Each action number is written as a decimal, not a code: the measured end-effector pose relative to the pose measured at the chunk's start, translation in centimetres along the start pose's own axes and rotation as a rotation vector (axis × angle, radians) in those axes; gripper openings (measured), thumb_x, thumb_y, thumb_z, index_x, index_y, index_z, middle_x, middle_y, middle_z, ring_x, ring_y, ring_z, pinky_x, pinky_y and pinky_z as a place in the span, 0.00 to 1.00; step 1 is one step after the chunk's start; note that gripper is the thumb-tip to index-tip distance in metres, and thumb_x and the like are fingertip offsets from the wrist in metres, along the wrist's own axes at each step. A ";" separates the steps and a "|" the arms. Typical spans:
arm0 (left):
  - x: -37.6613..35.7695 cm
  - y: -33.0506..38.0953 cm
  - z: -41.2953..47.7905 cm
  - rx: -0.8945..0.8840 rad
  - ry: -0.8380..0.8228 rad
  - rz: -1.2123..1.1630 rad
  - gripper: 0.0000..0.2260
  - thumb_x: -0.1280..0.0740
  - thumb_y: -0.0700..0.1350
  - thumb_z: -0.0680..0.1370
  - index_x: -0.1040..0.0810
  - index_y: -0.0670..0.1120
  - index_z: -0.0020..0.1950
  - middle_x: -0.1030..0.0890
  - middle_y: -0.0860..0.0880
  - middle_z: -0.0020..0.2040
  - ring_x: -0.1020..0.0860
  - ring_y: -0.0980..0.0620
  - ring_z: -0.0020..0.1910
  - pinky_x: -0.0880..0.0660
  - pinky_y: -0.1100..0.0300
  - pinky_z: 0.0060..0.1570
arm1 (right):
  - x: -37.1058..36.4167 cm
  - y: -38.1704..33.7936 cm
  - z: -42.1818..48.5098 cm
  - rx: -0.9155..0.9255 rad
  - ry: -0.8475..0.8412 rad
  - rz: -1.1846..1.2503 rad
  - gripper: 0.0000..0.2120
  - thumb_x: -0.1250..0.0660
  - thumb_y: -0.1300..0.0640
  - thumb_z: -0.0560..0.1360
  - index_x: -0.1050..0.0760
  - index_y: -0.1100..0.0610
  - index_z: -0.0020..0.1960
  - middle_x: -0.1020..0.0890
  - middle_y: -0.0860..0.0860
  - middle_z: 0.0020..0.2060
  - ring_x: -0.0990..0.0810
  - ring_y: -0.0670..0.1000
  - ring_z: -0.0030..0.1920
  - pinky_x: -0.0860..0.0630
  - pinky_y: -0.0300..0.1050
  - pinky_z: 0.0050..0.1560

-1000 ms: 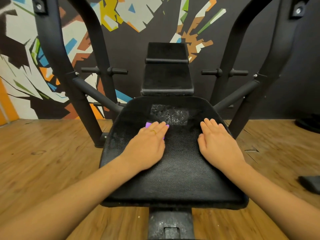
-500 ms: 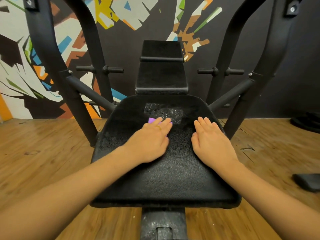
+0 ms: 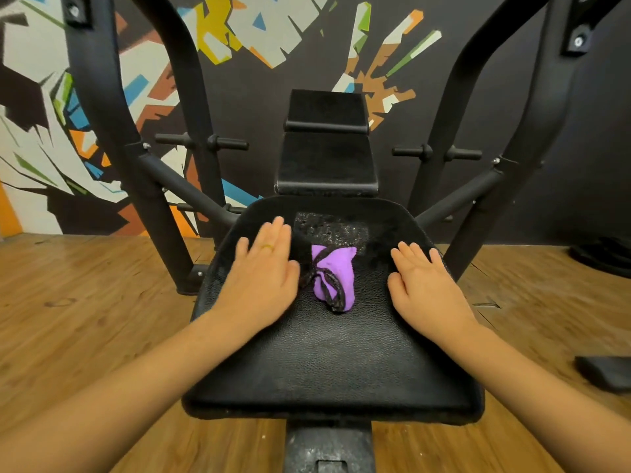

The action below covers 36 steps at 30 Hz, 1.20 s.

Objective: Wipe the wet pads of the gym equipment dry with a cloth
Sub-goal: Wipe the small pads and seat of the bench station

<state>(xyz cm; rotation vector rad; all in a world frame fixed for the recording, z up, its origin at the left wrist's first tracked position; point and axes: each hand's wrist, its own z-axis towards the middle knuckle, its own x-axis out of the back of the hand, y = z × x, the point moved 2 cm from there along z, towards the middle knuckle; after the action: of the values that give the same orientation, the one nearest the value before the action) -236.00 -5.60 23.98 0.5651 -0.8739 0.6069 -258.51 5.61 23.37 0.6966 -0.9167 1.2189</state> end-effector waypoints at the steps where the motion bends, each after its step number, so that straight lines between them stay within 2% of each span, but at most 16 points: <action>1: 0.1 -1.2 0.0 0.032 -0.016 0.100 0.26 0.47 0.50 0.85 0.45 0.43 0.82 0.47 0.47 0.83 0.51 0.50 0.81 0.51 0.43 0.78 | 0.3 -0.4 0.1 0.004 -0.001 0.057 0.22 0.50 0.53 0.81 0.28 0.62 0.67 0.26 0.58 0.66 0.31 0.58 0.68 0.43 0.55 0.74; 3: -0.2 -3.2 -0.3 0.093 -0.079 0.190 0.27 0.50 0.53 0.85 0.45 0.44 0.82 0.46 0.47 0.83 0.50 0.49 0.82 0.51 0.42 0.78 | 0.9 -2.1 0.3 0.076 0.023 0.159 0.15 0.45 0.56 0.81 0.27 0.61 0.63 0.25 0.56 0.61 0.29 0.58 0.63 0.39 0.54 0.70; 5: -0.5 -3.9 -0.7 0.091 -0.099 0.233 0.28 0.55 0.55 0.85 0.44 0.44 0.82 0.45 0.47 0.83 0.49 0.48 0.82 0.50 0.44 0.78 | 1.4 -4.6 0.4 0.200 0.023 0.202 0.15 0.45 0.53 0.81 0.27 0.59 0.62 0.25 0.54 0.59 0.29 0.55 0.59 0.36 0.56 0.68; 8: -0.9 -3.8 -0.8 0.071 -0.073 0.273 0.32 0.58 0.56 0.81 0.41 0.43 0.81 0.41 0.45 0.82 0.45 0.47 0.81 0.46 0.45 0.77 | 0.8 -7.9 1.1 0.300 -0.024 0.206 0.21 0.45 0.48 0.82 0.30 0.59 0.69 0.26 0.54 0.67 0.31 0.55 0.68 0.39 0.55 0.75; 11: -1.0 -3.9 -0.8 0.074 -0.070 0.290 0.33 0.60 0.57 0.80 0.40 0.42 0.81 0.40 0.44 0.81 0.44 0.47 0.81 0.44 0.45 0.77 | -0.5 -9.5 2.2 0.307 0.016 0.171 0.13 0.43 0.49 0.81 0.29 0.58 0.55 0.27 0.51 0.52 0.30 0.52 0.55 0.31 0.54 0.62; 12: -1.0 -3.9 -0.8 0.073 -0.074 0.291 0.34 0.61 0.57 0.79 0.41 0.43 0.81 0.41 0.45 0.81 0.44 0.47 0.81 0.44 0.46 0.77 | -0.7 -9.7 2.3 0.288 0.005 0.161 0.13 0.45 0.50 0.80 0.28 0.59 0.54 0.27 0.52 0.51 0.30 0.53 0.54 0.30 0.54 0.61; 14: -1.0 -4.0 -0.9 0.077 -0.087 0.293 0.35 0.62 0.58 0.79 0.41 0.43 0.81 0.41 0.45 0.82 0.45 0.48 0.81 0.46 0.46 0.77 | -1.4 -9.7 2.3 0.278 -0.044 0.135 0.23 0.51 0.52 0.77 0.26 0.63 0.61 0.24 0.56 0.58 0.28 0.56 0.60 0.31 0.56 0.66; 16: -1.0 -4.0 -0.8 0.079 -0.095 0.291 0.35 0.62 0.58 0.79 0.43 0.44 0.82 0.43 0.46 0.82 0.47 0.48 0.81 0.47 0.47 0.78 | -1.5 -9.0 1.6 0.304 -0.052 0.101 0.30 0.54 0.52 0.75 0.27 0.66 0.68 0.24 0.59 0.65 0.28 0.59 0.67 0.35 0.54 0.73; 19: -1.0 -3.9 -0.8 0.079 -0.098 0.276 0.30 0.59 0.56 0.83 0.45 0.44 0.82 0.46 0.46 0.83 0.49 0.49 0.82 0.49 0.48 0.78 | -1.1 -6.6 0.3 0.276 -0.020 0.040 0.30 0.51 0.54 0.74 0.25 0.65 0.69 0.22 0.59 0.66 0.26 0.59 0.69 0.39 0.45 0.75; 23: -0.8 -3.8 -0.9 0.086 -0.109 0.278 0.32 0.60 0.57 0.81 0.46 0.44 0.83 0.47 0.46 0.83 0.49 0.49 0.82 0.50 0.48 0.78 | 0.3 -3.0 -1.2 0.237 -0.051 0.086 0.33 0.54 0.52 0.76 0.38 0.61 0.79 0.36 0.54 0.78 0.43 0.53 0.79 0.65 0.30 0.73; 25: -0.8 -3.7 -0.9 0.084 -0.109 0.283 0.32 0.61 0.57 0.81 0.46 0.44 0.83 0.47 0.46 0.83 0.49 0.49 0.82 0.50 0.47 0.78 | 0.5 -2.6 -1.1 0.227 -0.116 0.141 0.30 0.52 0.51 0.80 0.40 0.60 0.80 0.38 0.52 0.79 0.47 0.50 0.79 0.67 0.26 0.70; 27: -0.9 -3.7 -0.9 0.085 -0.111 0.285 0.29 0.60 0.56 0.84 0.47 0.44 0.83 0.48 0.46 0.83 0.50 0.49 0.82 0.51 0.48 0.79 | 0.2 -3.1 -0.5 0.186 -0.119 0.204 0.24 0.50 0.47 0.83 0.30 0.60 0.71 0.29 0.52 0.70 0.38 0.52 0.74 0.51 0.37 0.77; 29: -0.9 -3.7 -0.9 0.085 -0.109 0.292 0.31 0.61 0.56 0.83 0.47 0.44 0.83 0.47 0.46 0.83 0.50 0.49 0.82 0.51 0.48 0.78 | -0.5 -3.8 0.1 0.119 -0.087 0.180 0.25 0.53 0.41 0.83 0.27 0.59 0.59 0.26 0.51 0.59 0.32 0.54 0.67 0.35 0.52 0.71; 30: -0.9 -3.7 -0.9 0.084 -0.109 0.294 0.32 0.61 0.57 0.81 0.47 0.44 0.83 0.47 0.46 0.83 0.50 0.49 0.82 0.50 0.48 0.78 | -0.9 -4.0 0.3 0.090 -0.072 0.147 0.26 0.54 0.40 0.83 0.28 0.59 0.59 0.26 0.53 0.60 0.31 0.55 0.66 0.33 0.55 0.69; 33: -0.9 -3.8 -0.9 0.078 -0.108 0.290 0.34 0.62 0.58 0.80 0.47 0.44 0.83 0.47 0.47 0.83 0.50 0.49 0.82 0.51 0.48 0.78 | -1.2 -4.2 0.6 0.078 -0.045 0.068 0.23 0.49 0.47 0.84 0.29 0.61 0.68 0.28 0.56 0.68 0.34 0.57 0.72 0.36 0.55 0.73; 36: -0.9 -3.9 -0.9 0.073 -0.098 0.284 0.34 0.61 0.58 0.80 0.46 0.44 0.83 0.46 0.46 0.83 0.49 0.49 0.82 0.51 0.48 0.79 | -0.8 -4.0 -0.2 0.099 -0.055 0.062 0.25 0.47 0.54 0.83 0.38 0.62 0.78 0.36 0.56 0.78 0.44 0.56 0.79 0.48 0.49 0.80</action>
<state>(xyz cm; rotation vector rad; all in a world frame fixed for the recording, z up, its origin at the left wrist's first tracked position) -233.29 -7.94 21.97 0.5442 -1.0369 0.8769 -254.60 4.47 22.71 0.7892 -0.9344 1.3126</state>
